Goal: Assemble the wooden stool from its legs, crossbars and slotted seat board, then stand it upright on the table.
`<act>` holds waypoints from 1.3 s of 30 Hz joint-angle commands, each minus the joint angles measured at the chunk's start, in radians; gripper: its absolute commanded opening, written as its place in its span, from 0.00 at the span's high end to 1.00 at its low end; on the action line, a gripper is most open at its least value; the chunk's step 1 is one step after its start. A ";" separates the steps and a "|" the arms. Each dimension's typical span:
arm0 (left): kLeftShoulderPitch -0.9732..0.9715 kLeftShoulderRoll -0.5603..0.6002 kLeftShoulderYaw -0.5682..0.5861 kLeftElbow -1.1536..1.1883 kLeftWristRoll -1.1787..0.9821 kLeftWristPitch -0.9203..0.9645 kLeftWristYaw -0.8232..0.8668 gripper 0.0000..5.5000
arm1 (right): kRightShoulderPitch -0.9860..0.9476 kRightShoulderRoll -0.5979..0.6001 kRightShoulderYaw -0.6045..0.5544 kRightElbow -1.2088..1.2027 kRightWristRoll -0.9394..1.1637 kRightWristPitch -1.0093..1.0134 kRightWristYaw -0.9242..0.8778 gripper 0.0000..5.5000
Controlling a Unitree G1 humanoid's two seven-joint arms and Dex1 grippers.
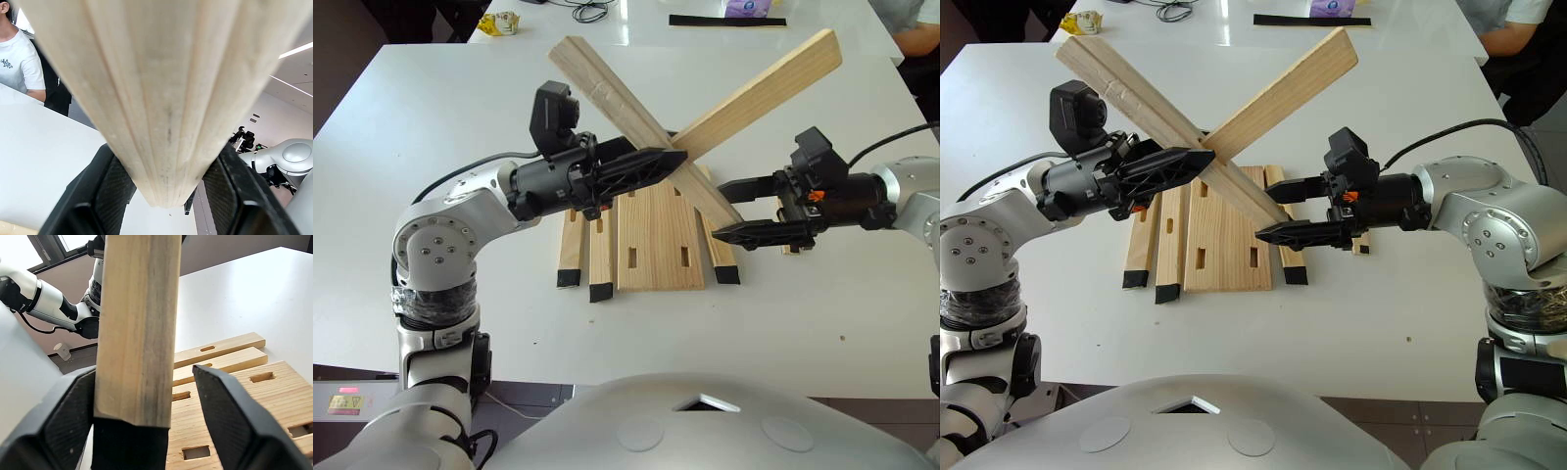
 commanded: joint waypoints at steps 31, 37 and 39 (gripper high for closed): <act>0.282 0.272 0.008 0.002 0.706 -0.535 -0.438 0.63 | 0.317 -0.080 -0.147 0.073 -0.222 -0.169 -0.064 0.17; 0.343 0.306 0.037 0.012 0.733 -0.571 -0.470 0.63 | 0.313 -0.090 -0.157 0.075 -0.219 -0.163 -0.050 0.17; 0.351 0.310 0.040 0.012 0.738 -0.579 -0.477 0.63 | 0.320 -0.085 -0.161 0.071 -0.221 -0.162 -0.057 0.17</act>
